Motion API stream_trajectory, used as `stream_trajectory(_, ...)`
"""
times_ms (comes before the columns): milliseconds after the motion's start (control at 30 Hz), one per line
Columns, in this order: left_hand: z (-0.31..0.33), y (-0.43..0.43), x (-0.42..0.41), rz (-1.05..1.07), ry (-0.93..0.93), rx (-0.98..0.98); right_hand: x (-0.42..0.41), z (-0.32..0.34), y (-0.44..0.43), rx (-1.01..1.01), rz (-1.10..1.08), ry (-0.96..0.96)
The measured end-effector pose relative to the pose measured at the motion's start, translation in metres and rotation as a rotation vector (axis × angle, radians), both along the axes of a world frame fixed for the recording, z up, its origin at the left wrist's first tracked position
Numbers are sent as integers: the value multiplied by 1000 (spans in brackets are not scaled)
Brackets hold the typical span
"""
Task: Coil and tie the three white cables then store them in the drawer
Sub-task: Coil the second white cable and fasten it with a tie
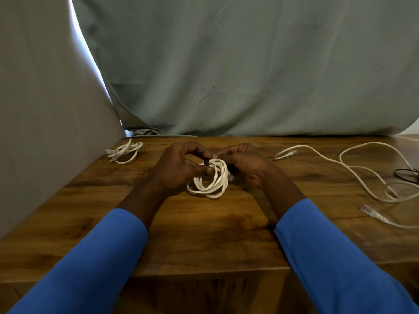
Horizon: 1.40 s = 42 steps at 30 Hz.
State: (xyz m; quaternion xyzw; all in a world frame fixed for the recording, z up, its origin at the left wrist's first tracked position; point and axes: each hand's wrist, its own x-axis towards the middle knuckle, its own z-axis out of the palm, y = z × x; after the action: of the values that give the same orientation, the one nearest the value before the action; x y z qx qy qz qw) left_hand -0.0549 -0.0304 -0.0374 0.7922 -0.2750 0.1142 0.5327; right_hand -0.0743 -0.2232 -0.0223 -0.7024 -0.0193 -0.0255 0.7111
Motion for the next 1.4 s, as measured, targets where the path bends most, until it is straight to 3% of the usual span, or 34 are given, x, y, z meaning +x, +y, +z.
stream_trajectory(300,7,2,-5,101,-245,141,2,7,-2,-1,99,-23)
stream_trajectory(500,8,0,-7,124,-432,172,-5,10,-4,270,198,152)
stream_trajectory(667,7,-1,-7,125,-532,199,-8,10,-7,312,295,259)
stream_trajectory(1400,6,1,-6,96,-443,184,-8,10,-4,232,245,246)
